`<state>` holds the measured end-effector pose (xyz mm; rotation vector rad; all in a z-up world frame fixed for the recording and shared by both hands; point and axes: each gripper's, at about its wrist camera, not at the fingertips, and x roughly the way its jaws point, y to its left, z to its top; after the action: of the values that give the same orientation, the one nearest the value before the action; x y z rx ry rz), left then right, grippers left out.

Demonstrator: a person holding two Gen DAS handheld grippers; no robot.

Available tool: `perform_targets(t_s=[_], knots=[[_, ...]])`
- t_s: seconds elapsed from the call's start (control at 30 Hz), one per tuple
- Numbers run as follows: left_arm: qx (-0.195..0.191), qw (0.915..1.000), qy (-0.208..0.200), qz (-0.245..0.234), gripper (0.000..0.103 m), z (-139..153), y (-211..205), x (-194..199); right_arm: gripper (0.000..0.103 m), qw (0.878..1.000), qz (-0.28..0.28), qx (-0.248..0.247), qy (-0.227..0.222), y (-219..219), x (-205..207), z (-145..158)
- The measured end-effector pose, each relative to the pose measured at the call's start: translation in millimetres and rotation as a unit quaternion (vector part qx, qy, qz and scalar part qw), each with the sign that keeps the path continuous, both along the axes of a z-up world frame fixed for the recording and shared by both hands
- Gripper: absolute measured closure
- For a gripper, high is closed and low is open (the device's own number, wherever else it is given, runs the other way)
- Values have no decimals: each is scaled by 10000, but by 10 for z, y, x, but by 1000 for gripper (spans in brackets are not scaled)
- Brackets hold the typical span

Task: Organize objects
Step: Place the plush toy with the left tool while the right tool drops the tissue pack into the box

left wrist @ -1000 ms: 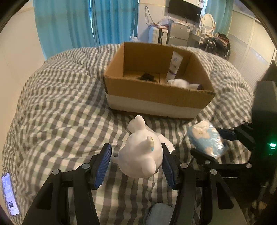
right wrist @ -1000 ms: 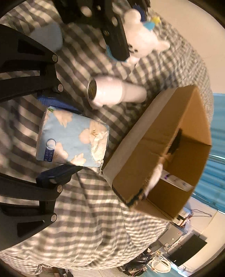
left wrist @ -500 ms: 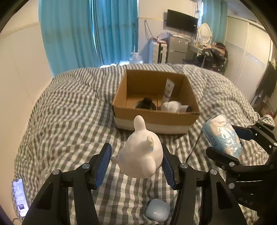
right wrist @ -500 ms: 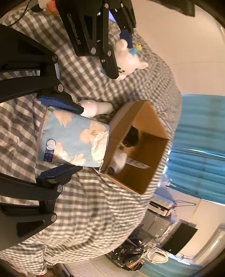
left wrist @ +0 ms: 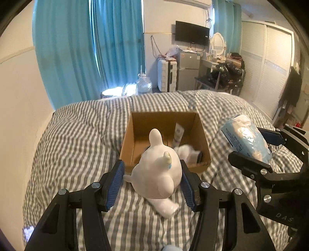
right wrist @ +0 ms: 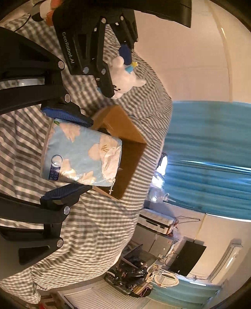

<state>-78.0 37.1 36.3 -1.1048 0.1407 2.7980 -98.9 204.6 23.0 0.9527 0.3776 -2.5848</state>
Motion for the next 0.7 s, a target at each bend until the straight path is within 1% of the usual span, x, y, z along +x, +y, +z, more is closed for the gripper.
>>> perform_targets(t_s=[0.13,0.27,0.37,0.47,0.57,0.7], knots=[[-36,9999,95,-47,46,104,53,-317,46,9999,-35,-85,67,6,-294,119],[21,10000,75,-53,46,149,73,-714,46,9999,-92,-124,55,-6,-619,131],[-15,10000,55,-64,46,111,106,-994,46,9998,-130,-178,-12,-20,-895,94],[-87,9999,-47,-68,46,-15,146,-1305,46,9996,-180,-179,-97,-32,-1160,6],[-117,9997,-182,-75,46,-187,172,-1546,46,9995,-216,-106,-222,-42,-1411,-149],[-131,9991,-393,-134,46,-470,215,-1737,46,9988,-235,-18,-437,-51,-1680,-403]])
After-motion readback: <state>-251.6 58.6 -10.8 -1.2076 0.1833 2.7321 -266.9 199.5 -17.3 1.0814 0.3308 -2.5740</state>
